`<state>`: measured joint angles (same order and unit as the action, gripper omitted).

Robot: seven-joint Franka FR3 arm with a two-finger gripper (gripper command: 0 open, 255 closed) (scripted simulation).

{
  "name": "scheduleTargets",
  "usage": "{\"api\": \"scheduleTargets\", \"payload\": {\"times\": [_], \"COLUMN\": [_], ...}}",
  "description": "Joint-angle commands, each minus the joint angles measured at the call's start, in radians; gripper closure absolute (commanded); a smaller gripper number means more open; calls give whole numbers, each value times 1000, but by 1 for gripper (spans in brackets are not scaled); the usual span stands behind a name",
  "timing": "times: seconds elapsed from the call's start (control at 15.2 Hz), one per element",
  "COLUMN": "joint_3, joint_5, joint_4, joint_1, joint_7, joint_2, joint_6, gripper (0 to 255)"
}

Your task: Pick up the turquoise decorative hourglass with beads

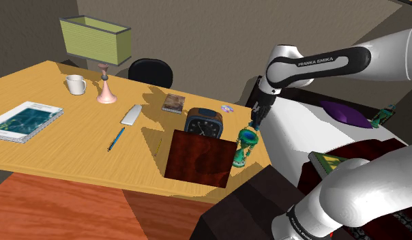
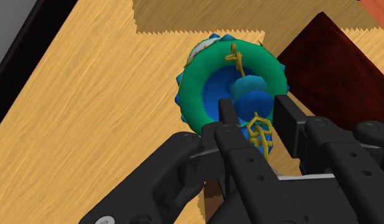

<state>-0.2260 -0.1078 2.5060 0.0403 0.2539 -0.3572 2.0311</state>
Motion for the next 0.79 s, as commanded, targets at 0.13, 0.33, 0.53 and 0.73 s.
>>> {"api": "scheduleTargets", "payload": {"times": [0.13, 0.33, 0.53, 0.73], "joint_3": [6, 10, 13, 14], "joint_5": [1, 1, 2, 3], "joint_4": [-35, -63, -94, -106], "joint_1": [0, -1, -1, -1], "joint_7": [-2, -3, -3, -3], "joint_2": [-26, -41, -54, -59], "joint_6": [-60, -104, -148, -164], "gripper": [255, 255, 255, 255]}}
